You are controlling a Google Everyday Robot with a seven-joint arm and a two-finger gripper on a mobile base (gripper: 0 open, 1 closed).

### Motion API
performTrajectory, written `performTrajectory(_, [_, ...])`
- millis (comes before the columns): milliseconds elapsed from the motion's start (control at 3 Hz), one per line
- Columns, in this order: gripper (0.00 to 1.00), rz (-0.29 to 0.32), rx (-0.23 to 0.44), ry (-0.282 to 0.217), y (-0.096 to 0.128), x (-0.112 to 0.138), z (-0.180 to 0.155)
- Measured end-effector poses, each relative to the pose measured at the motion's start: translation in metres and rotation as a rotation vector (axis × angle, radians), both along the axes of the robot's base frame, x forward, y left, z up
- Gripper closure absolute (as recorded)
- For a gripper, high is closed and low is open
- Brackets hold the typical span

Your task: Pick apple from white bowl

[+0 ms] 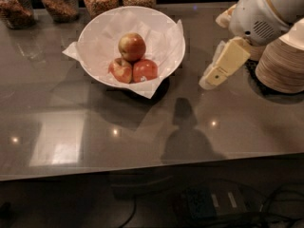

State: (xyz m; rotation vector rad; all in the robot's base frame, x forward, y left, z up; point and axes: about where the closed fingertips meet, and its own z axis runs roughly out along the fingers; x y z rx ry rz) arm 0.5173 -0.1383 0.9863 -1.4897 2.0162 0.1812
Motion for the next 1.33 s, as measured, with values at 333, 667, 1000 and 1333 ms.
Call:
performTrajectory(333, [0.0, -0.008, 0.14, -0.021, 0.042, 0.036, 0.005])
performTrajectory(667, [0.0, -0.006, 0.222, -0.014, 0.081, 0.066, 0.002])
performTrajectory(1000, [0.0, -0.005, 0.276, 0.019, 0.119, 0.091, -0.005])
performTrajectory(1333, [0.0, 0.018, 0.299, 0.049, 0.154, 0.111, -0.017])
